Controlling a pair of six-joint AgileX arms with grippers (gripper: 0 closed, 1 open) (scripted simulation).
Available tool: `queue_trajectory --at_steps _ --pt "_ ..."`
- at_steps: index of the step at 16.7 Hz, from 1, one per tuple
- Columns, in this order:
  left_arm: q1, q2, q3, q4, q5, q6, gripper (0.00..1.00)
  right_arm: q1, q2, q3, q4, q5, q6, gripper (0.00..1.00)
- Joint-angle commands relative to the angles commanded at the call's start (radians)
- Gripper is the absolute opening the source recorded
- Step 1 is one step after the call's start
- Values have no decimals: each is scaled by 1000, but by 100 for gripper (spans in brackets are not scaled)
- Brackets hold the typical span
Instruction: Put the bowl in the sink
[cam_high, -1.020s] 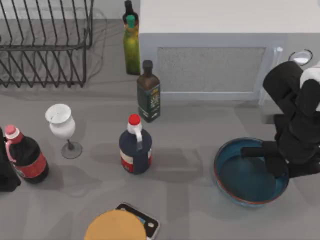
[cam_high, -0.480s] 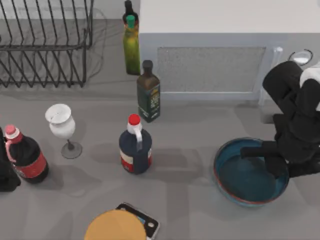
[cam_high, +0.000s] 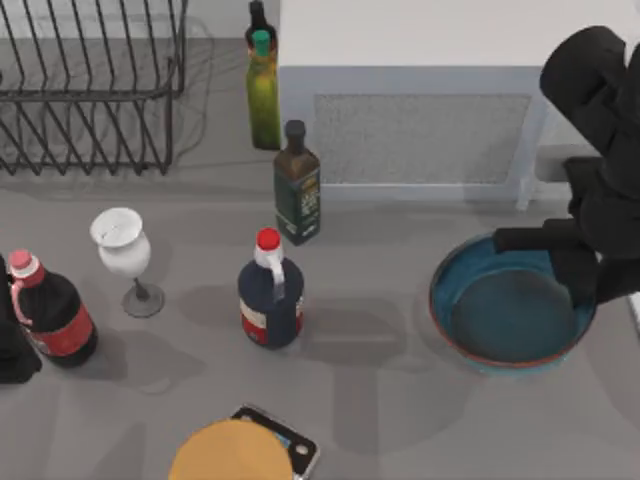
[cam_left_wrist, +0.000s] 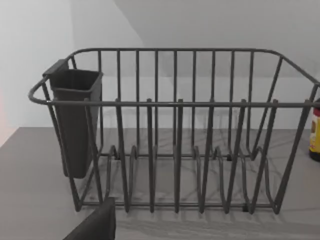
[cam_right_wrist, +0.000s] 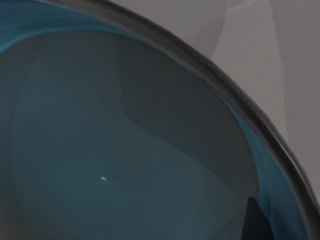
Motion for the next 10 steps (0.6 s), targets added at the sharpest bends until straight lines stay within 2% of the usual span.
queue_trajectory --at_steps 4,10 --pt "0 0 0 0 0 0 100 -4 -56 151 -185 0 -4 0" --pt "0 0 0 0 0 0 100 -2 -68 179 -212 -1 -4 0"
